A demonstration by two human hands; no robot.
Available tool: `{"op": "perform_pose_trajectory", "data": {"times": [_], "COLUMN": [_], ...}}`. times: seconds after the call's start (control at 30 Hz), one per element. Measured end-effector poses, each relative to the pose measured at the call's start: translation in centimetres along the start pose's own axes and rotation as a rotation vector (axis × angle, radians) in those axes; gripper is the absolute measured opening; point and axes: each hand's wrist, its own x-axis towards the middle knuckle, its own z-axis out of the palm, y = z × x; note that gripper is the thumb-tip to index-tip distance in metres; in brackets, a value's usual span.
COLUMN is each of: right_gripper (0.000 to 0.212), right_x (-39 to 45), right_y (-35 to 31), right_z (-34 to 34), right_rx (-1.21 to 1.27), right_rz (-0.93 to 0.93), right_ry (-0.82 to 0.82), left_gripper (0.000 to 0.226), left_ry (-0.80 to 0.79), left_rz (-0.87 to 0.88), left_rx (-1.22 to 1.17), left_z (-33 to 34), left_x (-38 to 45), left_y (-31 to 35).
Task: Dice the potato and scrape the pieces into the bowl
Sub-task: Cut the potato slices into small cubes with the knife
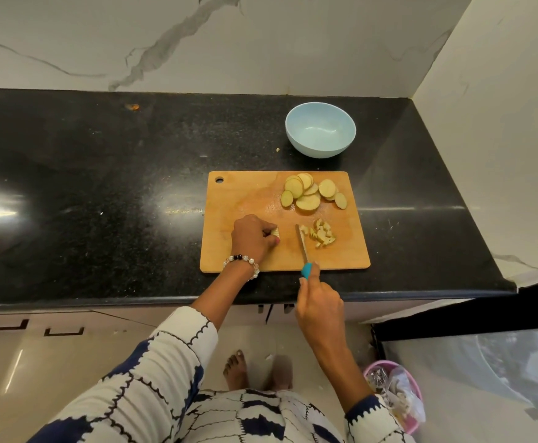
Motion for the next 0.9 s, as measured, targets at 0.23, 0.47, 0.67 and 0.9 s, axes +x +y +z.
{"op": "perform_pose_trajectory", "data": {"times": [0.23, 0.47, 0.67, 0.9], "right_gripper": [0.054, 0.051, 0.051, 0.054], "right_x": [-0.1, 0.7, 0.9, 1.6], "right_y": [-0.6, -2.0, -2.1, -2.7], "right_z": [-0.7, -0.2, -0.2, 0.6], "right_rx": [0.073, 0.037, 0.028, -0.066], "right_rz": [-0.007, -0.082, -0.096, -0.1], "right_ry": [0.024, -0.063, -0.092, -0.118], "left_gripper": [0.035, 0.032, 0.028, 0.022], "left_ry": [-0.008, 0.045, 0.064, 0.079], "left_rz": [-0.001, -0.021, -0.031, -0.007], "left_rx": [-0.005, -0.005, 0.01, 0.077], "left_z": [0.0, 0.2, 0.2, 0.2], "left_x": [-0.1, -0.3, -0.2, -0.2], "left_y": [-0.1, 0.0, 0.1, 0.3]}}
